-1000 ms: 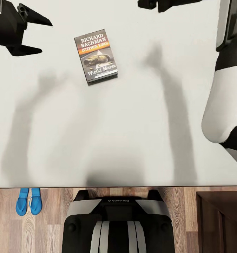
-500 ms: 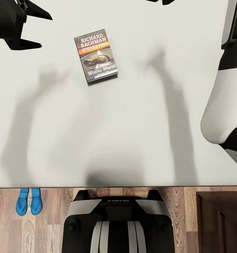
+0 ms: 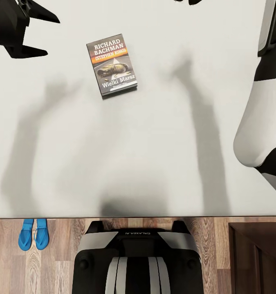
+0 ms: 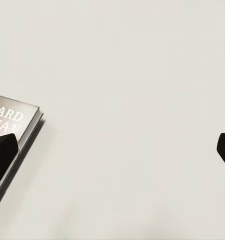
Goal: In the bedroom, move the book from the bed onto either nightstand, and place the two sandals side by side next to the bed.
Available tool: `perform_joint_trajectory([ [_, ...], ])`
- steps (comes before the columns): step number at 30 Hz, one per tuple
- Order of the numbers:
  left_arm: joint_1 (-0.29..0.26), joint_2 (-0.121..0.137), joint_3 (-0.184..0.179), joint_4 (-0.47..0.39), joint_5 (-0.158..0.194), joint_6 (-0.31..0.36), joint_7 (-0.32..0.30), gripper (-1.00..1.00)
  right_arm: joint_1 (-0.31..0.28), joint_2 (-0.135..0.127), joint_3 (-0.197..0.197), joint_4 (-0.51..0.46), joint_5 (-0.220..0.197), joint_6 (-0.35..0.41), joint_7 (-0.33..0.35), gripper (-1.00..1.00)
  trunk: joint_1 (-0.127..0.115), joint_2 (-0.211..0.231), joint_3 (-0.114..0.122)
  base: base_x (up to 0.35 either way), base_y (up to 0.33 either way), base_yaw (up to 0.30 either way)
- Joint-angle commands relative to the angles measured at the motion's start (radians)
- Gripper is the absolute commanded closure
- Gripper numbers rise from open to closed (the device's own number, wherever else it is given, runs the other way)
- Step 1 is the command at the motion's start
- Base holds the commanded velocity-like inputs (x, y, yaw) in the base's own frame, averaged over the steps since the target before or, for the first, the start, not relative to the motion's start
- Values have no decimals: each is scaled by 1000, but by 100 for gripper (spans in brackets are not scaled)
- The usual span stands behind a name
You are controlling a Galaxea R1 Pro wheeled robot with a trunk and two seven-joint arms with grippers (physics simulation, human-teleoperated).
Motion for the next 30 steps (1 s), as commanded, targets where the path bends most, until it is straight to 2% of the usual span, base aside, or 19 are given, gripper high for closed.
perform_joint_trajectory([
  [1, -5, 6, 5, -6, 14, 2, 11, -100, -6, -2, -1, -6, 10, 3, 10, -100, 0, 0, 0, 0, 0, 0],
  [6, -14, 29, 33, -15, 19, 4, 18, -100, -18, -11, -3, -35, 12, 9, 11, -100, 0, 0, 0, 0, 0, 0],
  [12, -17, 36, 67, -24, 5, -6, 22, -100, -24, -16, -7, -68, 13, 11, 11, -100, 0, 0, 0, 68, 0, 0],
  [13, -17, 36, 74, -24, 4, -6, 23, -100, -24, -16, -7, -106, 13, 11, 11, -100, 0, 0, 0, 61, 0, 0],
  [30, -25, 32, 67, -17, -12, -9, 21, -100, -29, -18, -13, -113, 14, 12, 11, -100, 0, 0, 0, 52, 0, 0],
])
